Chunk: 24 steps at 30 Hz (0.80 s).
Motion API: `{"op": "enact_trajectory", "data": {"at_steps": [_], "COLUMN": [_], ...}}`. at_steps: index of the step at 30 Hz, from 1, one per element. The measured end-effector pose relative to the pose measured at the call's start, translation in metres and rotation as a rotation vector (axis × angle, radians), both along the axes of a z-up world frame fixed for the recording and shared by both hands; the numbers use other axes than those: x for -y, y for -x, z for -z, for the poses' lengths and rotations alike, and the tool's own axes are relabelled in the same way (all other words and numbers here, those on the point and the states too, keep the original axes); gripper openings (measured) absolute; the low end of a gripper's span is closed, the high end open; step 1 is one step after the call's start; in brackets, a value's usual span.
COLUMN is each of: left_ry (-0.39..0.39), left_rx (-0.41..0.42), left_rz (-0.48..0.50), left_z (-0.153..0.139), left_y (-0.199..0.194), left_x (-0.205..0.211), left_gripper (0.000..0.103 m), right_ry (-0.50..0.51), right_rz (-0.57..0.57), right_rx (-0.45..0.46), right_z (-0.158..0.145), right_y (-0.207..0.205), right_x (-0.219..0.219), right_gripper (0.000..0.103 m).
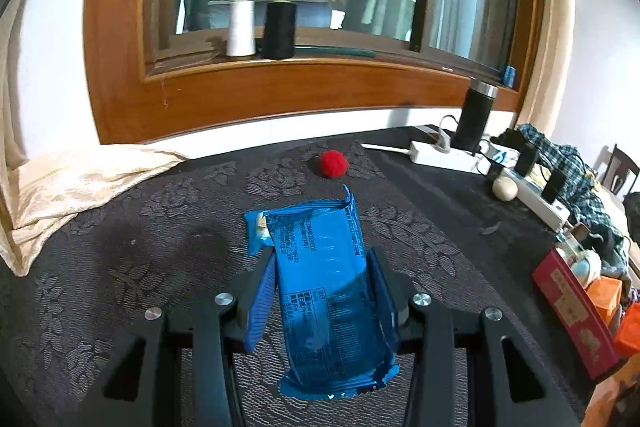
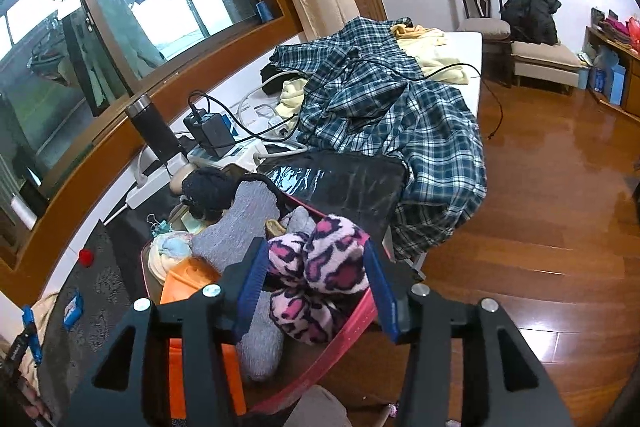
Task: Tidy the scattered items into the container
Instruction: 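Open the right tool to drop the leopard fabric into the tin box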
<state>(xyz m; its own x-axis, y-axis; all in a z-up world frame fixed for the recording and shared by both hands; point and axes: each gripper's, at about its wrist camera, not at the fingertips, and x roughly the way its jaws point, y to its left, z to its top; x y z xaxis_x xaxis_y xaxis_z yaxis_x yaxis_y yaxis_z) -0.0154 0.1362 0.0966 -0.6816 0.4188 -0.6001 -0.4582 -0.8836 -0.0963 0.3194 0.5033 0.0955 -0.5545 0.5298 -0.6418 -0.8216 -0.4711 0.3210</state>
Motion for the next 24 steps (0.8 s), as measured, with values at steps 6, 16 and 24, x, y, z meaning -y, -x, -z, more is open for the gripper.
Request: {"op": "enact_trajectory", "data": {"at_steps": [6, 16, 24], "left_ry": [-0.005, -0.039, -0.012], "left_rx": [0.024, 0.082, 0.098], "left_rz": [0.086, 0.332, 0.488], "left_z": [-0.004, -0.015, -0.02], "left_y": [-0.015, -0.054, -0.082], "left_x": [-0.038, -0.139, -0.215], "left_gripper": [0.047, 0.047, 0.047], "right_ry": [-0.036, -0.062, -0.05], "right_rz": [-0.016, -0.01, 0.003], "right_rx": [-0.012, -0.039, -0.054], "right_z": [-0.001, -0.002, 0.003], "right_y": [0.0, -0.014, -0.025], "right_x": [0.003, -0.005, -0.017], "right_gripper": [0.053, 0.053, 0.053]}}
